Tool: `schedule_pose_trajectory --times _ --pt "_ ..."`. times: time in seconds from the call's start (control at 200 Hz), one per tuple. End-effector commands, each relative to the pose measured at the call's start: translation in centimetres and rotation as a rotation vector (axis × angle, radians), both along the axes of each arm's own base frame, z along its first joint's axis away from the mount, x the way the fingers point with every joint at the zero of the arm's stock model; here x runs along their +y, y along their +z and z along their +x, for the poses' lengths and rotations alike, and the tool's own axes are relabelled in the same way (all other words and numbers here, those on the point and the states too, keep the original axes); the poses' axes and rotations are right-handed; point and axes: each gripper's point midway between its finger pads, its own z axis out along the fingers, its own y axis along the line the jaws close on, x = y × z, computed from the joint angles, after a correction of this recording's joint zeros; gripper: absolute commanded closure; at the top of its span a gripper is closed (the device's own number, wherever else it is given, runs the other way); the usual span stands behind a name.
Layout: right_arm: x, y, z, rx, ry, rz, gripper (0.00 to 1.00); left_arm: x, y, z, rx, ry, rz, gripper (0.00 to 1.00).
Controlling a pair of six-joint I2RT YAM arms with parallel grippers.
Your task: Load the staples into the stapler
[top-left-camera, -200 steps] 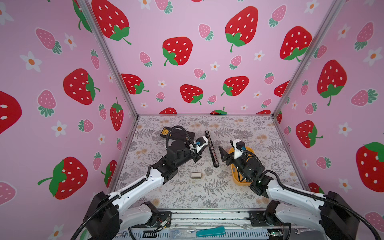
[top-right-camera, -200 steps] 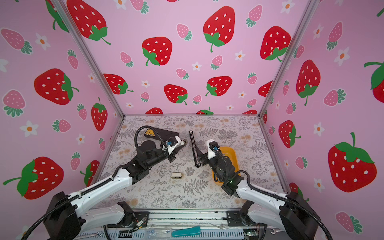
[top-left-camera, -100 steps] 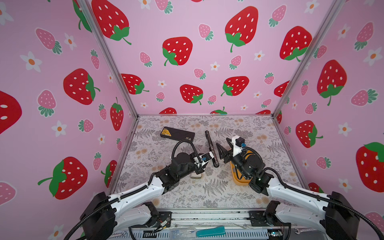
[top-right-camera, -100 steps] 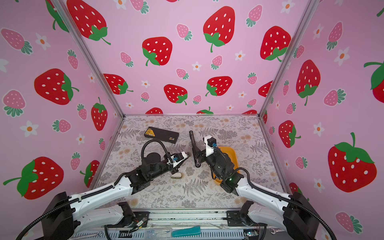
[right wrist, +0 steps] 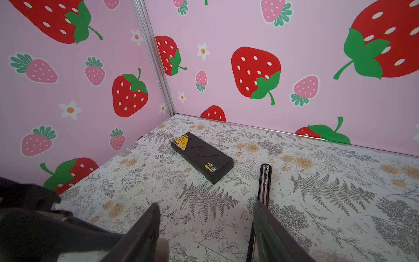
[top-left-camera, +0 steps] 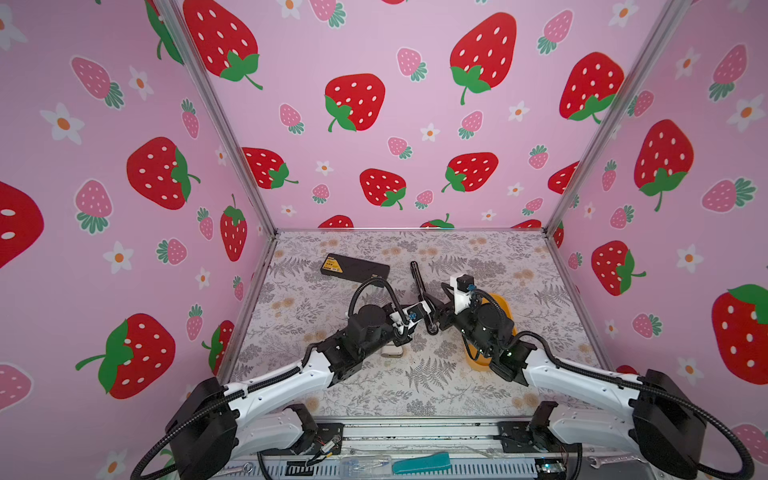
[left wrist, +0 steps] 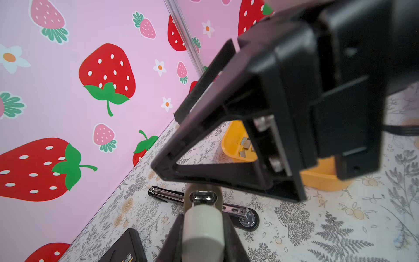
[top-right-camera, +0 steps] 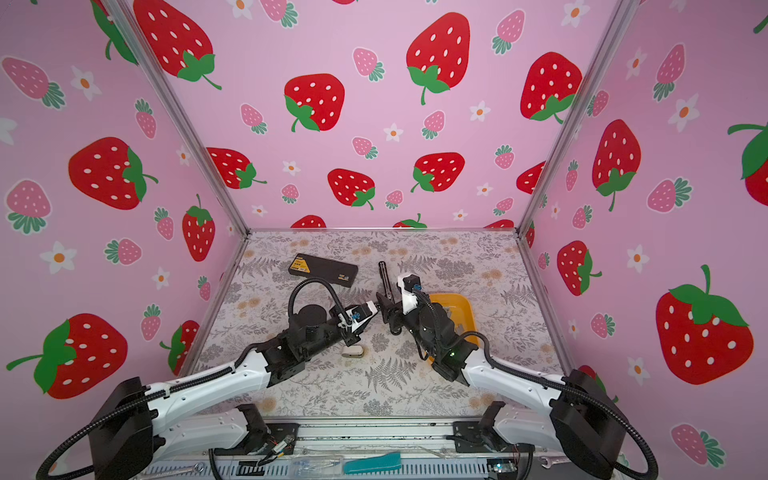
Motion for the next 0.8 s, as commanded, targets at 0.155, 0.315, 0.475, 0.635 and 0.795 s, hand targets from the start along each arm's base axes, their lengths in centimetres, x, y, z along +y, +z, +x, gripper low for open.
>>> schedule_pose_trajectory --times 0.155,0.315,0.475,0.635,0.795 --pt "0.7 0.4 -0.1 0.035 0.016 0.028 0.33 -0.7 4.1 0.0 -0.088 -0.006 -0.063 1.0" --pt "0.7 -0.4 0.2 0.061 -0.001 0.008 0.35 -0.5 4.7 -0.2 -0.108 0.006 -0.066 1.0" --pt "0.6 -1.4 0.8 0.079 -0.031 -0.025 0.39 -0.5 5.4 -0.9 -0.125 -0.005 -0.074 1.0" --pt "0.8 -2.2 1.0 0.081 -0.034 -0.034 0.43 -0.4 5.8 -1.2 -0.13 -0.007 -0.083 1.0" --pt "0.3 -3.0 0.9 0.073 -0.045 -0.034 0.44 0.0 6.1 -1.1 -0.126 0.015 -0.095 1.0"
